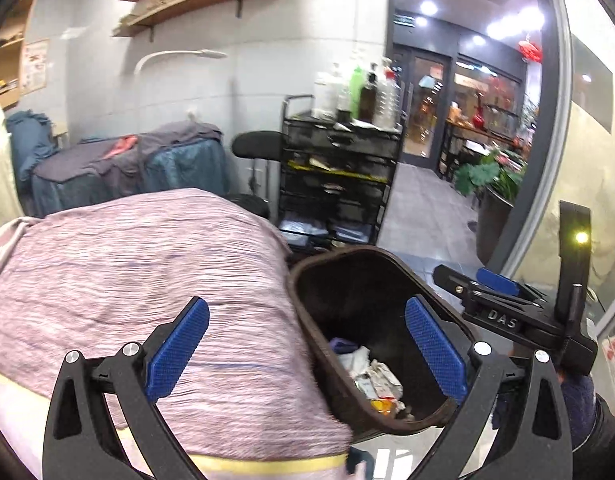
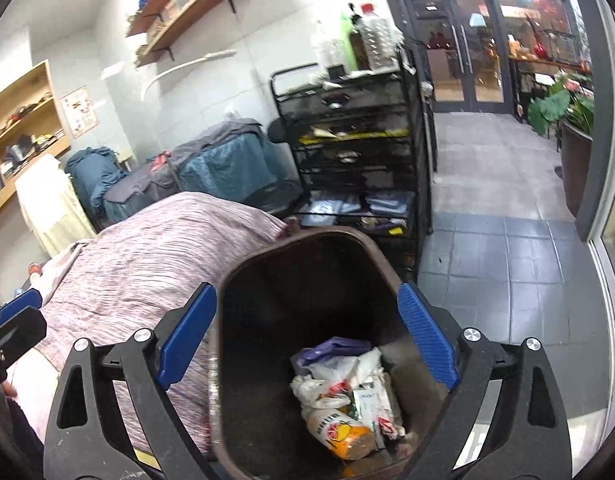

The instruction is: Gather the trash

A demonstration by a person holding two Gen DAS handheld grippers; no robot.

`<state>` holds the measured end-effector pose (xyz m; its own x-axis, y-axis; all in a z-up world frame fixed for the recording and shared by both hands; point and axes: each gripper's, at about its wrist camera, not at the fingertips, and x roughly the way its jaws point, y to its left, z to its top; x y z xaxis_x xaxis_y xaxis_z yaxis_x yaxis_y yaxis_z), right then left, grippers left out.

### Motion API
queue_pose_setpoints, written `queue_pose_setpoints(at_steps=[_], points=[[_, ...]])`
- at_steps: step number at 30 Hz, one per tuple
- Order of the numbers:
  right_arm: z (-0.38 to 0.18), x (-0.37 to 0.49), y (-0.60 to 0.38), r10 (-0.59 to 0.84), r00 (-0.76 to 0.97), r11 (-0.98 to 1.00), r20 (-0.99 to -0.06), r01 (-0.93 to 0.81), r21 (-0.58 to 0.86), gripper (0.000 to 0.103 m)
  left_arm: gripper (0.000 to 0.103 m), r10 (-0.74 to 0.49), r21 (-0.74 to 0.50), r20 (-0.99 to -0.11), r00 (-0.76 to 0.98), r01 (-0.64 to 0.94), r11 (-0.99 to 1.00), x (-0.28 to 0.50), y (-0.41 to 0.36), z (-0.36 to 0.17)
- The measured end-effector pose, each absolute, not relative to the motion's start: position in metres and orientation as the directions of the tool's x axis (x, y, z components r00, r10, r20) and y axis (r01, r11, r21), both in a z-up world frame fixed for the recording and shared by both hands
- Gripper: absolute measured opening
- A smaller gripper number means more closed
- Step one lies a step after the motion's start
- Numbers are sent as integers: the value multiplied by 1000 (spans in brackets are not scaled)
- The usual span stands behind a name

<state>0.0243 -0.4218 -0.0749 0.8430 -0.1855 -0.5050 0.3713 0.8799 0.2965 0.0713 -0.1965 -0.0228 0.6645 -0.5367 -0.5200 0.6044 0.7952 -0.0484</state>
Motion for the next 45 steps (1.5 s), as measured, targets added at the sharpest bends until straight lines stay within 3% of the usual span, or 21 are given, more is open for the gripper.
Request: queue_pose_setpoints(at_steps=[7, 24, 45], points=[[-58, 21, -380, -145, 892, 924, -428, 277, 263, 97, 97, -478, -71, -488, 730, 513, 856, 71, -153, -19], [-39, 7, -290, -58, 937, 979, -344, 120, 162, 97, 97, -288, -23, -428, 857, 308, 951, 61, -82, -21], [-37, -3, -263, -29, 944, 991, -328, 70, 112, 97, 97, -223, -41, -390, 894, 225, 973, 46, -52, -19]])
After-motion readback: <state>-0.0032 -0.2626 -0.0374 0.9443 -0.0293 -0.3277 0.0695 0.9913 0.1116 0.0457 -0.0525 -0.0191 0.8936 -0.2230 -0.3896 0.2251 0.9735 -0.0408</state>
